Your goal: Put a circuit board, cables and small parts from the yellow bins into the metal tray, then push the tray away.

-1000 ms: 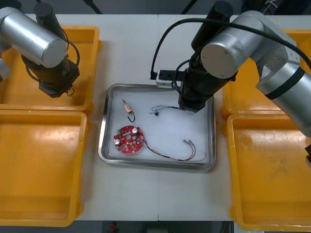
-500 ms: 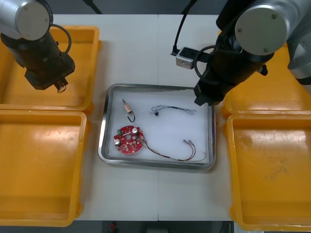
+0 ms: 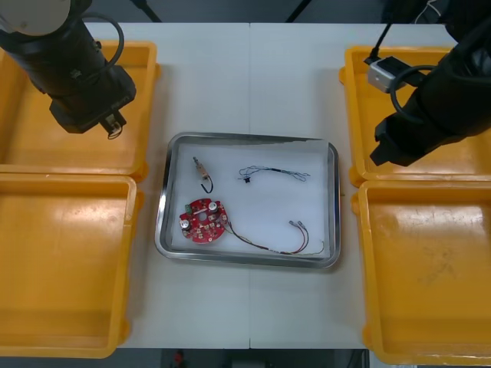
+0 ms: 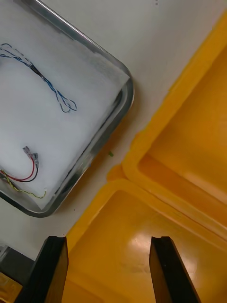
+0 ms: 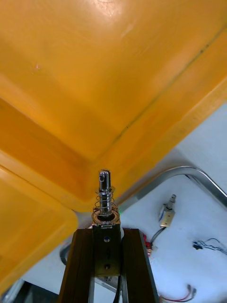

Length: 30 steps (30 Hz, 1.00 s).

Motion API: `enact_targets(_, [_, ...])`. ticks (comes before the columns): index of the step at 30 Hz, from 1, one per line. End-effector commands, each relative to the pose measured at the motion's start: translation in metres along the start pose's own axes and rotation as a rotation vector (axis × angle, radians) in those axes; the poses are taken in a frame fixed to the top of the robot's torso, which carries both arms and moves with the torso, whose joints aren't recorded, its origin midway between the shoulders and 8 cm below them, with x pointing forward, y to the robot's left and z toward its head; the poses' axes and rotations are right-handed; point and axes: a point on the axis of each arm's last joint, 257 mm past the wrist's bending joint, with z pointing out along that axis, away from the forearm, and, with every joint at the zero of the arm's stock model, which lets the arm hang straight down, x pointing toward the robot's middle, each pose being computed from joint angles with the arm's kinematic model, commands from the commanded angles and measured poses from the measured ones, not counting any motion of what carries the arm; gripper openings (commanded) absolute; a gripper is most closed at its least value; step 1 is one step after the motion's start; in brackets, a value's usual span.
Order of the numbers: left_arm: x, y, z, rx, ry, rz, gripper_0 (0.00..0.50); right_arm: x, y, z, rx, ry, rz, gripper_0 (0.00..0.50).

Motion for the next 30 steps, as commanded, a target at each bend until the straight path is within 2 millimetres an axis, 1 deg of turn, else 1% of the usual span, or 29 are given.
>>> enact_targets(1, [0.014, -0.035, -0.032, 0.088, -0.015, -0.095, 0.0, 0.032, -0.031, -0.018, 0.061, -0.022, 0.15, 0.5])
enact_targets(4, [0.033, -0.045, -0.029, 0.1, -0.002, -0.108, 0.0, 0.051, -0.042, -0.022, 0.08, -0.024, 0.246, 0.5])
enact_targets(5, [0.037, -0.047, -0.027, 0.101, 0.0, -0.11, 0.0, 0.055, -0.044, -0.022, 0.084, -0.023, 0.268, 0.5])
enact_targets(9, [0.061, -0.066, -0.019, 0.125, -0.006, -0.132, 0.0, 0.079, -0.061, -0.025, 0.105, -0.018, 0.397, 0.5])
enact_targets(14, [0.088, -0.087, -0.005, 0.152, -0.018, -0.154, 0.0, 0.102, -0.077, -0.024, 0.119, -0.007, 0.475, 0.5])
enact_targets(17, [0.102, -0.097, 0.007, 0.158, -0.029, -0.169, 0.0, 0.109, -0.085, -0.021, 0.121, -0.019, 0.503, 0.5])
enact_targets(23, [0.123, -0.109, 0.031, 0.159, -0.093, -0.177, 0.0, 0.115, -0.096, -0.01, 0.13, -0.044, 0.549, 0.5])
enact_targets(26, [0.132, -0.115, 0.042, 0.159, -0.101, -0.179, 0.0, 0.118, -0.098, -0.005, 0.117, -0.033, 0.574, 0.5])
enact_targets(30, [0.14, -0.124, 0.052, 0.167, -0.118, -0.173, 0.0, 0.122, -0.105, 0.001, 0.107, -0.022, 0.611, 0.5])
